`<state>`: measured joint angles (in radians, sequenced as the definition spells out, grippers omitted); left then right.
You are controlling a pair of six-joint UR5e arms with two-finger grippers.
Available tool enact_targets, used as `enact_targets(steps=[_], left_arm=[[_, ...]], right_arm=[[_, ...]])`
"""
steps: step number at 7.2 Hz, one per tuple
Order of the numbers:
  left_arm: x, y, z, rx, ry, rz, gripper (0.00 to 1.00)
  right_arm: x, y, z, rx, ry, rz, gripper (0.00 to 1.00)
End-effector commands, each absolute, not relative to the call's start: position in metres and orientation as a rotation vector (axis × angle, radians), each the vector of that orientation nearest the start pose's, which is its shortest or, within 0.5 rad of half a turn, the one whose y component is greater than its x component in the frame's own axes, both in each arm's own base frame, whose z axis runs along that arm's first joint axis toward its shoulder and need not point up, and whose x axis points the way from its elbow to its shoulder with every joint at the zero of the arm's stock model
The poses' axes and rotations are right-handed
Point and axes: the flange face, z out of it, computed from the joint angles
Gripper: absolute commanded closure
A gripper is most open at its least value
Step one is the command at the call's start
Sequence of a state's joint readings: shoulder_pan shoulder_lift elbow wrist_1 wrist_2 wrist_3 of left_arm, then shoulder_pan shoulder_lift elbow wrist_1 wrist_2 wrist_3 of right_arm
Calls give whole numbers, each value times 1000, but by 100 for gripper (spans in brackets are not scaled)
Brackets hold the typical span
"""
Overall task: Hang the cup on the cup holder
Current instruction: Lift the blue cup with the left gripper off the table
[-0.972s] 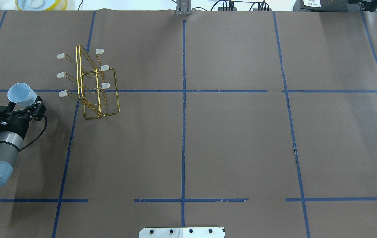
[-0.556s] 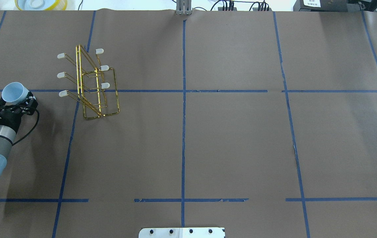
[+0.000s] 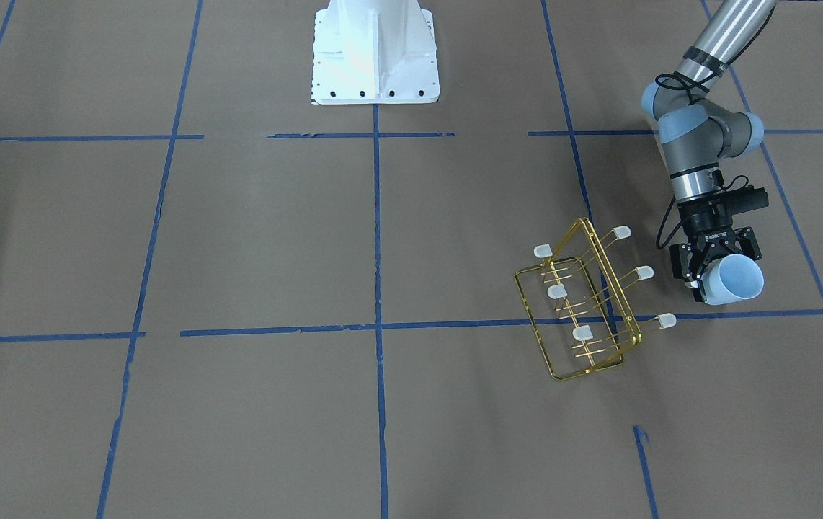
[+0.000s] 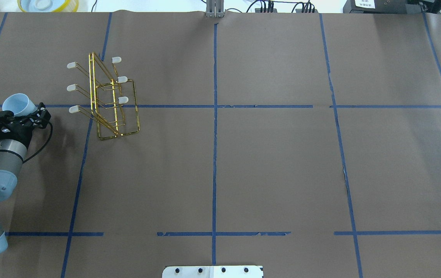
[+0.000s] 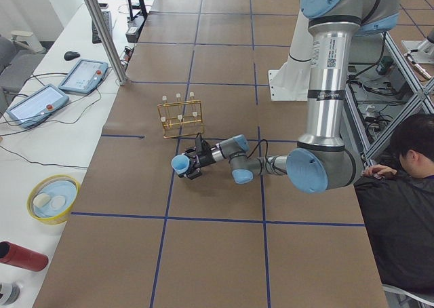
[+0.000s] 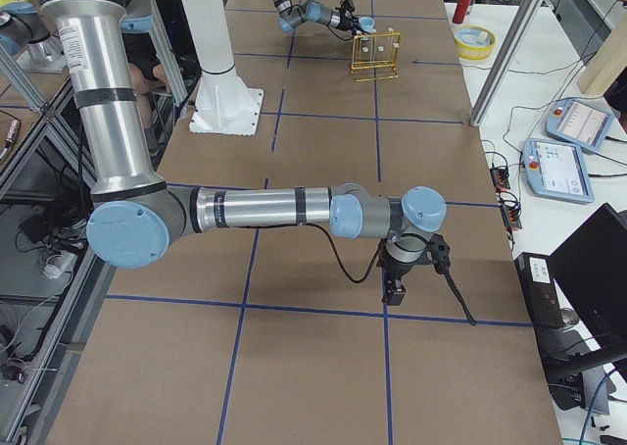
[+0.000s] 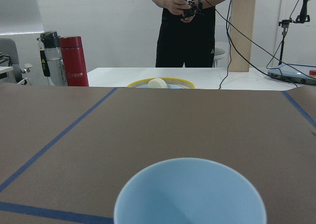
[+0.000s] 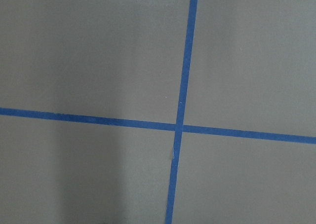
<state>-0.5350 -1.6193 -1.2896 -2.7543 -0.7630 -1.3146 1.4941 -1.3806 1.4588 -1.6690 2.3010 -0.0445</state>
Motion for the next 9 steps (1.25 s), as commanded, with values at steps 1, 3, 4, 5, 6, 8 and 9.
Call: enact_targets(steps=[1,3,4,5,6,8,9], left_arm=[[339,-441,642,1031,554,-626,0],[342,-441,642,1011,568,-620,4],[342,-440,643,1007,572,-620,31],[340,-440,642,1011,580,-623,51],[339,-441,636,1016,585,-623,59],[331,-437,596,1065,584,-535,63],[311,-428,577,1120,518,-400,71]], right_arm=[[23,-573,625,-31,-730,-108,0],[23,-573,625,-31,-730,-108,0],[23,-573,625,-31,-730,-108,0],[23,-573,625,-31,-730,-108,0],[23,-573,625,-31,-730,-108,0],[23,-573,625,-31,-730,-108,0],[23,-573,625,-31,-730,-108,0]])
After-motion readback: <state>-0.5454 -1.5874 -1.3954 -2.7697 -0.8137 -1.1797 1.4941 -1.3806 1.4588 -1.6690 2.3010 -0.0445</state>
